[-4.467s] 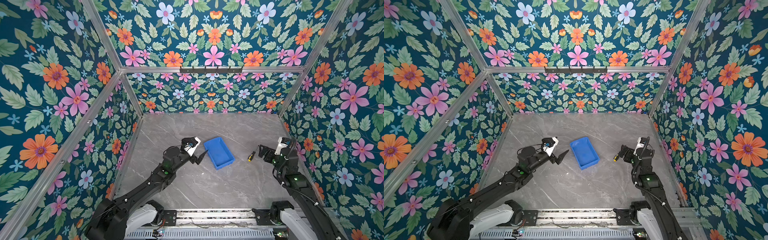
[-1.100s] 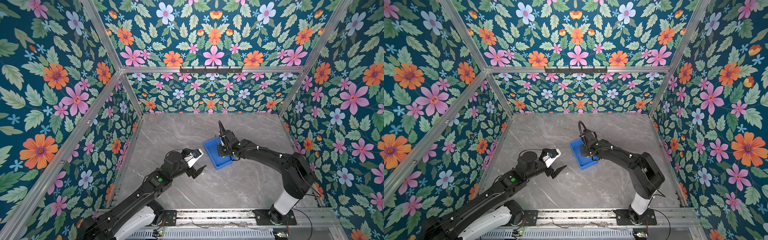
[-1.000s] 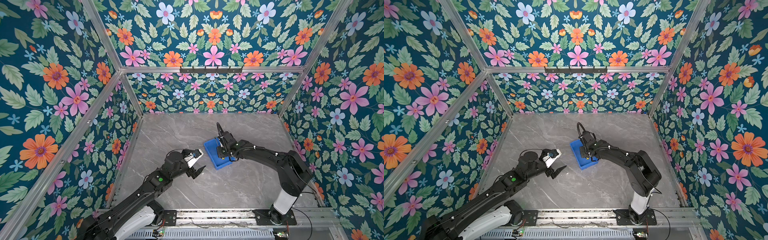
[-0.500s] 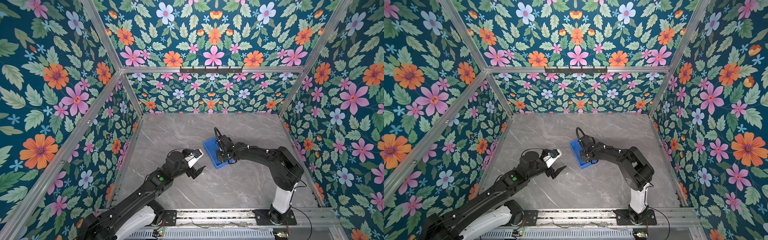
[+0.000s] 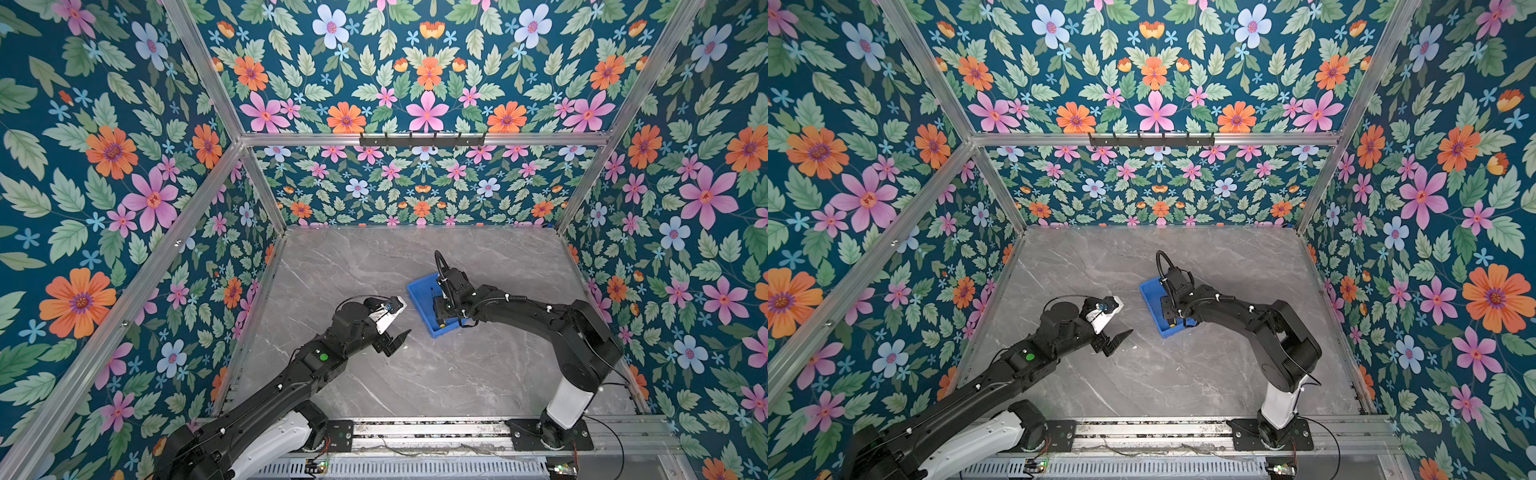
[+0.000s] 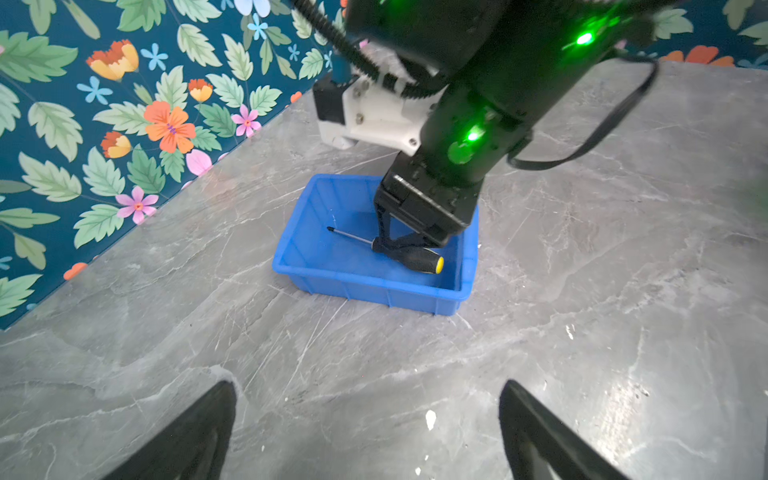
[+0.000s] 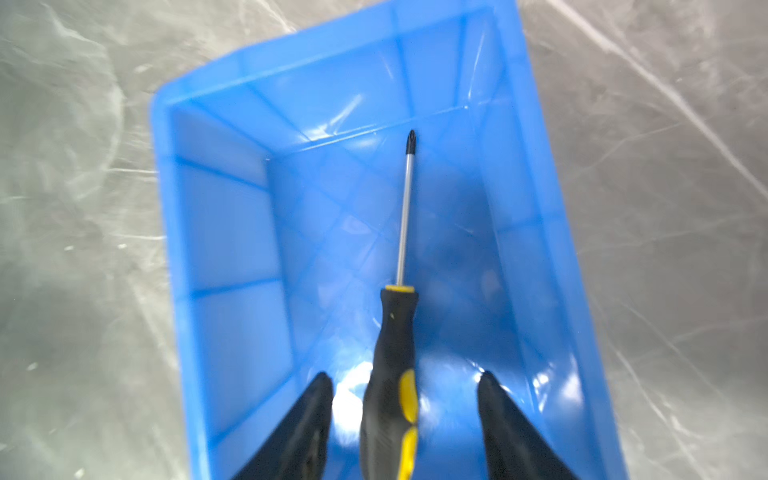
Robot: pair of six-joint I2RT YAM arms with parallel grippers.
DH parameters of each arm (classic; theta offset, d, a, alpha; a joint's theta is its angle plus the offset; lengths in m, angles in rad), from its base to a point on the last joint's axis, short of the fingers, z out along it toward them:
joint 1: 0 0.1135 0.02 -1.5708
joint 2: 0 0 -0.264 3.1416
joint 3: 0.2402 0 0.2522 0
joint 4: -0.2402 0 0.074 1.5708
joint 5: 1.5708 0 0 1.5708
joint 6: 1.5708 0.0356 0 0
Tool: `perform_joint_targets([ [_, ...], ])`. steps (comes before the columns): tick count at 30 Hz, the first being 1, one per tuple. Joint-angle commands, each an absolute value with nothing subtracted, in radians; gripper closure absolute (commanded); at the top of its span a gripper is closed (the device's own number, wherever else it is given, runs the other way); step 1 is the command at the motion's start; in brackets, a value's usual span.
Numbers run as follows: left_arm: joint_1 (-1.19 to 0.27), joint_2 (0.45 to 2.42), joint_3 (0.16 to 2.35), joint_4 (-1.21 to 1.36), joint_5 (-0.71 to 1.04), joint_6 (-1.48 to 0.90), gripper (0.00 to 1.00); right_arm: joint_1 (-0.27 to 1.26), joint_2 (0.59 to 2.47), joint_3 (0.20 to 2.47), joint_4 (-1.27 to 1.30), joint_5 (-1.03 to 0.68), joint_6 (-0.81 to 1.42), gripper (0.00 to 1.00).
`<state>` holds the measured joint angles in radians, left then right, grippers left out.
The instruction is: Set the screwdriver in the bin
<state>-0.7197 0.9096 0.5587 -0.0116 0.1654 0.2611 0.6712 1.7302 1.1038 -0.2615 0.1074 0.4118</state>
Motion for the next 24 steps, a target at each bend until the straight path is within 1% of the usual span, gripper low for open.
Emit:
perform_joint_targets([
  [1,-0.717,0.923,0.560,0.054,0.087,0.223,0.00,0.673,1.669,1.066,-0.201,0.114,0.402,0.33],
  [4,-0.710,0.937,0.578,0.091,0.015,0.206,0.00,0.673,1.575,1.010,-0.143,0.138,0.388,0.21],
  [6,-0.708,0.937,0.560,0.167,-0.044,0.182,0.00,0.671,1.521,0.974,-0.101,0.168,0.373,0.13],
  [11,-0.684,0.977,0.503,0.441,-0.172,0.078,0.00,0.639,1.383,0.895,-0.045,0.241,0.314,0.01],
  [13,-0.656,1.020,0.500,0.517,-0.223,0.068,0.00,0.595,1.312,0.842,-0.005,0.244,0.295,0.01],
  [16,-0.595,1.073,0.488,0.604,-0.291,0.080,0.00,0.497,1.206,0.733,0.080,0.202,0.281,0.01],
  [20,-0.490,1.112,0.439,0.701,-0.300,0.057,0.00,0.341,1.086,0.594,0.182,0.207,0.266,0.01],
  [24,-0.405,1.133,0.381,0.761,-0.324,0.089,0.00,0.215,1.017,0.485,0.271,0.242,0.230,0.01],
])
